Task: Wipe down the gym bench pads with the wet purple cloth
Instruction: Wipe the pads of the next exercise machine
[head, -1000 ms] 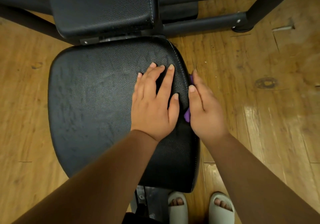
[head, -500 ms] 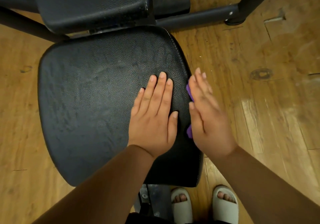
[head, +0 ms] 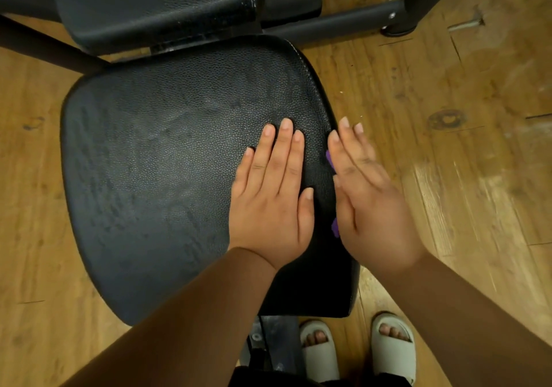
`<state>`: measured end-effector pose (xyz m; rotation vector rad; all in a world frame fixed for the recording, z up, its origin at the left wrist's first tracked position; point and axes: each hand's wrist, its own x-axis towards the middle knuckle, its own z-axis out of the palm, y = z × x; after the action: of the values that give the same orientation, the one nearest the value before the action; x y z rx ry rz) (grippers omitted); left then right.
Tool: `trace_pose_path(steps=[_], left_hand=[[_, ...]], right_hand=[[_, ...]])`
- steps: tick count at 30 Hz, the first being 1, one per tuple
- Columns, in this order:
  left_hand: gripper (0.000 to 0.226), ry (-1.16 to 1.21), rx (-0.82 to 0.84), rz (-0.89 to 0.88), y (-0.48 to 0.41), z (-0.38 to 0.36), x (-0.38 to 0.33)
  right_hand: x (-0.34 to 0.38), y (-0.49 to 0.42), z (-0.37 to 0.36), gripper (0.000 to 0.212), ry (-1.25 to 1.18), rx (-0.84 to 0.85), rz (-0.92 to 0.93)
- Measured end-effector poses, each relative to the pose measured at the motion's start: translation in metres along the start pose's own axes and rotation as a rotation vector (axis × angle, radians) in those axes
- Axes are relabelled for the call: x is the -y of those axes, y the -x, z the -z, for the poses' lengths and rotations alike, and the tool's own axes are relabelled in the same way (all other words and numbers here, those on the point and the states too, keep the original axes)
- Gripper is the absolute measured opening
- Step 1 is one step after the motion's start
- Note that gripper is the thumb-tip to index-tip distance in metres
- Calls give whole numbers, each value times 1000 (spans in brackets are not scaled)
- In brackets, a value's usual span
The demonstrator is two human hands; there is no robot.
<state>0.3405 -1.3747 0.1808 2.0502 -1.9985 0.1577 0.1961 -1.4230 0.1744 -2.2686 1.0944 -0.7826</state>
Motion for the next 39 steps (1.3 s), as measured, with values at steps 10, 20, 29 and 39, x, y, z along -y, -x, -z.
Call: trace_pose_path(steps=[10, 20, 29, 39], left_hand=[[62, 2, -7, -11, 0, -1, 2], [57, 84, -45, 28, -7, 14, -6], [61, 94, -73, 85, -36, -1, -20], [60, 82, -112, 67, -34, -3, -22]], right_hand=[[4, 15, 0, 51, 45, 21, -3], [6, -3, -2, 47, -282, -73, -142], [-5, -31, 3, 41, -814, -28, -409], [-14, -35, -4, 40, -924, -19, -410]])
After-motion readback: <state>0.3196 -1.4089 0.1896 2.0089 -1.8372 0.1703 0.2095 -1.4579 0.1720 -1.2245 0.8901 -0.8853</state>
